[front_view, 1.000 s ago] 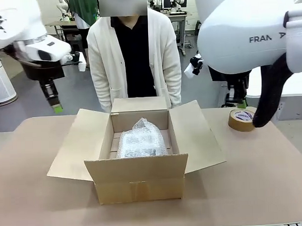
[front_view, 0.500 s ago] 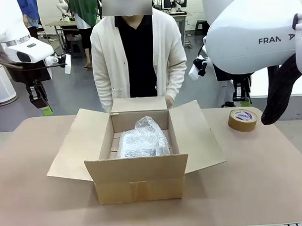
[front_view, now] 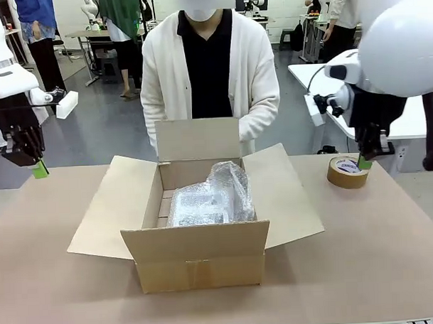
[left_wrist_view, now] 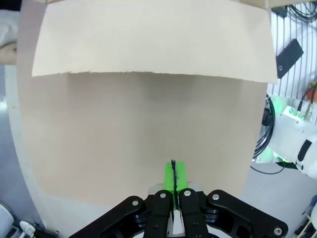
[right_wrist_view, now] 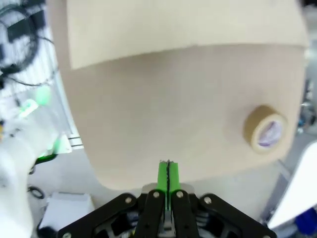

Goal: Wrap the clocks to prevent damage.
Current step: Once the human has placed the objects inside and stepped back, release both hands from the side flaps of the Package Box.

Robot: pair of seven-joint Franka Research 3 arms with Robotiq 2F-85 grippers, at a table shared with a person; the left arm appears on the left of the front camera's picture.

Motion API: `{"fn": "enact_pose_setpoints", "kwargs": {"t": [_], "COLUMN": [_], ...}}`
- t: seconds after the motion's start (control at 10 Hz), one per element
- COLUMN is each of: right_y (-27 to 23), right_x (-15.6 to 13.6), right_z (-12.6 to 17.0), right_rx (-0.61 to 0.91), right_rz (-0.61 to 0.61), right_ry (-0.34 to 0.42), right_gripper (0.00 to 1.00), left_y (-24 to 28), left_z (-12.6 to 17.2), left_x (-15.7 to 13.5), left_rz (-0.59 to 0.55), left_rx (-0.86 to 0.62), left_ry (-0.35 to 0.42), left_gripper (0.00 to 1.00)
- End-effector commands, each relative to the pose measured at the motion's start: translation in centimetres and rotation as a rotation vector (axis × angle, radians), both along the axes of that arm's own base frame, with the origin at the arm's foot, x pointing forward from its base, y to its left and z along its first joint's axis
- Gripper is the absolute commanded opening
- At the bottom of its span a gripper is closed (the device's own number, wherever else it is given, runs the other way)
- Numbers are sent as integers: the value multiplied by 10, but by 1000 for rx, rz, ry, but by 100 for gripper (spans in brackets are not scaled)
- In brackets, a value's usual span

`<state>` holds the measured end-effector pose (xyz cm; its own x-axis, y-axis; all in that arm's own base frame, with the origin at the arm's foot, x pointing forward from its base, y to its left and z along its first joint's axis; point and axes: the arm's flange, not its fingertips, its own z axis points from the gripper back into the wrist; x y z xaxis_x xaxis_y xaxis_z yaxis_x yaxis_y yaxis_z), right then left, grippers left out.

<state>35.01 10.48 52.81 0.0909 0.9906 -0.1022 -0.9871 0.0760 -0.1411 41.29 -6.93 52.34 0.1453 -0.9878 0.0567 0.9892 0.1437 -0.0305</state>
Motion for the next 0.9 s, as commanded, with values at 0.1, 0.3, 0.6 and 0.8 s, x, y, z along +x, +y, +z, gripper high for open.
{"fn": "enact_pose_setpoints", "kwargs": {"t": [0.1, 0.3, 0.6, 0.8], "right_y": [-8, -1, -11, -11], "right_x": [1, 5, 1, 1], "right_z": [-14, -21, -11, -11], "right_rx": [46, 66, 30, 30], "right_rz": [-7, -14, -6, -6], "right_ry": [41, -18, 39, 39], "right_gripper": [1, 1, 1, 1], "left_y": [-6, -5, -5, -5], "left_z": [-11, -8, -8, -8], "left_x": [-6, -3, -3, -3], "left_rz": [-45, -25, -25, -25], "left_rx": [-47, -10, -10, -10], "left_ry": [-4, 10, 10, 10], "left_gripper": [0, 0, 0, 0]}}
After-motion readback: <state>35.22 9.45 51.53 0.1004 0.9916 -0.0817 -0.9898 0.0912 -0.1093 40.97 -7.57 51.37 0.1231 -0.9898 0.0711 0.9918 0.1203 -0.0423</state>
